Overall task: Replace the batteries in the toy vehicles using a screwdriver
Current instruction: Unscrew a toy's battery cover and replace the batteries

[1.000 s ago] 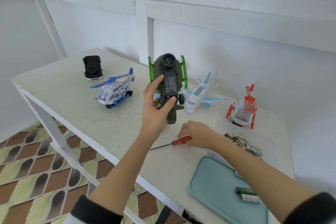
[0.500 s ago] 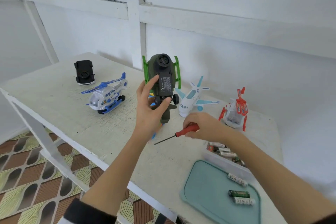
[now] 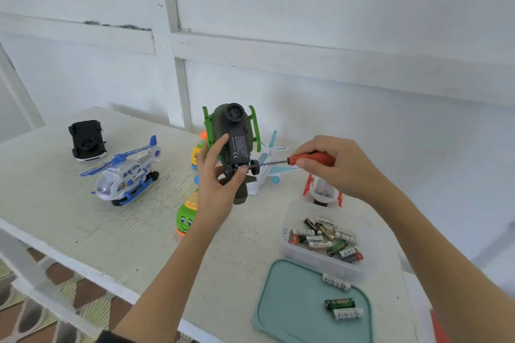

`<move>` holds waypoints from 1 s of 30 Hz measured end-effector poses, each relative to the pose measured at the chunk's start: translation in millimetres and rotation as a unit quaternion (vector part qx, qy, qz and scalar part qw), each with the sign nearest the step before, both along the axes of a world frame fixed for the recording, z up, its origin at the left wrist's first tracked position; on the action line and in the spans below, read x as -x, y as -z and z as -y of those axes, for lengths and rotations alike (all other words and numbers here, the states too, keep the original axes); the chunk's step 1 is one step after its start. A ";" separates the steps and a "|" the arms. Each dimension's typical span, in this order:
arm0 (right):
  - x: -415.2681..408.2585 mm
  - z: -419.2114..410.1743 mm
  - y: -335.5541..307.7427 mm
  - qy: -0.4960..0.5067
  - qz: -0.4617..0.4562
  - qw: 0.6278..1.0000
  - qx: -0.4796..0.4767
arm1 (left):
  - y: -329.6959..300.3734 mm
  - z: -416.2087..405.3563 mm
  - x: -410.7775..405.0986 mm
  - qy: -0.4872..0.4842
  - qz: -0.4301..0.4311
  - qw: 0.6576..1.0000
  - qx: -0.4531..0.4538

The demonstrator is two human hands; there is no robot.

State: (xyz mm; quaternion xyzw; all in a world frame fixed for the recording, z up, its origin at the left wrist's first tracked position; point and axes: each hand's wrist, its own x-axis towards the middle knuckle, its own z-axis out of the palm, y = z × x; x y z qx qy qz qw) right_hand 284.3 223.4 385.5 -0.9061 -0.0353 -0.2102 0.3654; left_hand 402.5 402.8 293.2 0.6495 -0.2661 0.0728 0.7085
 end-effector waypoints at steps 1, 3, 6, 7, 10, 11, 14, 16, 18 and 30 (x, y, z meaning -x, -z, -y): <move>-1.2 -0.1 0.5 0.010 0.019 1.000 0.019 | 0.6 1.4 0.4 0.004 -0.004 1.000 -0.003; -4.2 0.4 3.1 0.029 0.052 0.996 0.067 | 1.2 3.8 2.0 0.010 -0.011 1.000 -0.008; -6.1 1.5 5.7 0.058 0.075 0.988 0.121 | 0.4 4.6 5.4 0.013 -0.009 1.000 -0.007; -6.4 1.8 5.8 0.061 0.077 0.987 0.129 | 0.1 4.3 6.3 0.013 -0.006 1.000 -0.006; -7.2 2.4 5.9 0.062 0.077 0.985 0.138 | -0.5 4.5 7.1 0.012 -0.009 1.000 -0.008; -7.6 2.5 5.9 0.061 0.076 0.985 0.139 | -0.8 4.5 7.2 0.012 -0.011 1.000 -0.009; -8.8 1.7 6.1 0.059 0.070 0.986 0.143 | -0.8 4.1 7.5 0.011 -0.006 1.000 -0.006; -9.2 1.4 6.6 0.057 0.064 0.986 0.140 | 0.7 3.6 6.6 0.014 -0.007 1.000 -0.003; -9.7 1.3 6.9 0.055 0.059 0.987 0.141 | 2.3 3.5 5.7 0.017 -0.011 1.000 0.001; -8.5 -14.6 -13.8 0.087 0.040 0.958 0.270 | 12.3 9.4 0.5 0.007 0.013 1.000 -0.024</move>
